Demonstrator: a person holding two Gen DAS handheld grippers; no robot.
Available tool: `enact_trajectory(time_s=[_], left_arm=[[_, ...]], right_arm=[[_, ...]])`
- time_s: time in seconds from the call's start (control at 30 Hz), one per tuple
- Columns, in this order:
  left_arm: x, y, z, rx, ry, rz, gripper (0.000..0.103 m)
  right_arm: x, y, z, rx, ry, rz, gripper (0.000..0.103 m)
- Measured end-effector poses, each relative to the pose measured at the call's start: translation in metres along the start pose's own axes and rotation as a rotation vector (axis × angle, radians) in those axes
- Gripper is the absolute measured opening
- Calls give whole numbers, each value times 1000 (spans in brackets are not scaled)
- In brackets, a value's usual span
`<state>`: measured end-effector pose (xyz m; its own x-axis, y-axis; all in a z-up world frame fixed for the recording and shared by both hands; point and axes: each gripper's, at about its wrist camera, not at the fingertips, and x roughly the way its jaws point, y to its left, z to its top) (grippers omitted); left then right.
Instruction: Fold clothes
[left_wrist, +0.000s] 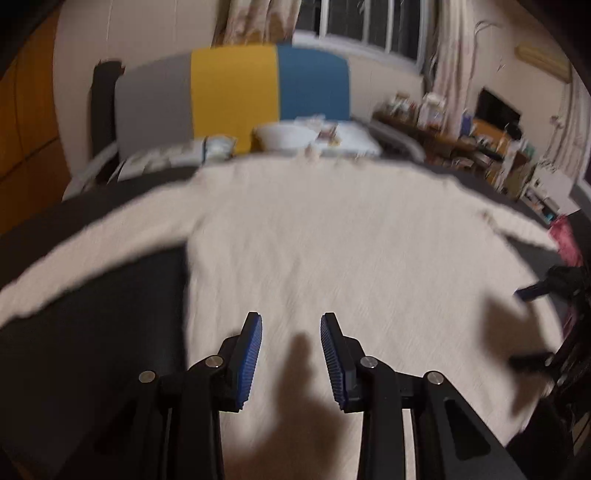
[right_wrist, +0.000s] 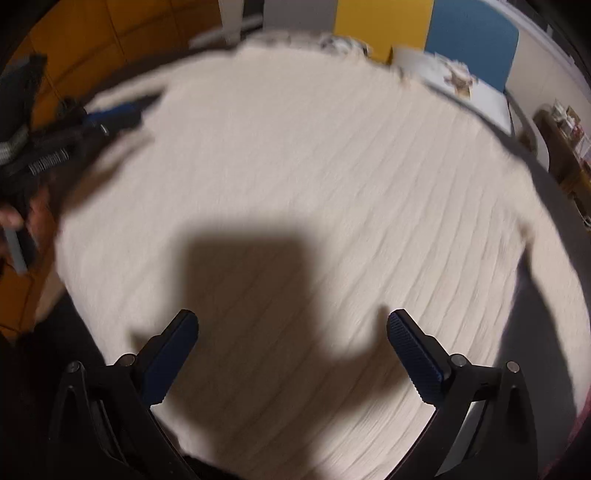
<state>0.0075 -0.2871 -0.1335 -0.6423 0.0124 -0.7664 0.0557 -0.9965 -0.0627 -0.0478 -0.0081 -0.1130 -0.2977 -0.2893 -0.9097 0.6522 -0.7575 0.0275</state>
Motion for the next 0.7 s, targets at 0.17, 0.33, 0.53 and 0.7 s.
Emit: enact_trajectory(time_s=[0.17,0.33,0.53,0.7], left_arm=[[-3,-6,-25,12,-67,25,34],[-28,-11,-24,-11,-92,-18,34],[-31,-14,-45,4,-5,-62,34],[-34,-11,-49,-42,-38,-88,34]], right_arm=[[-3,-25,-19,40,-78,-14,103],[-5,-31,-14,63,-31,-43,103],[-11,-2,-31,53,-56,-35,103],[-7,2,-56,94,-100,-76,103]])
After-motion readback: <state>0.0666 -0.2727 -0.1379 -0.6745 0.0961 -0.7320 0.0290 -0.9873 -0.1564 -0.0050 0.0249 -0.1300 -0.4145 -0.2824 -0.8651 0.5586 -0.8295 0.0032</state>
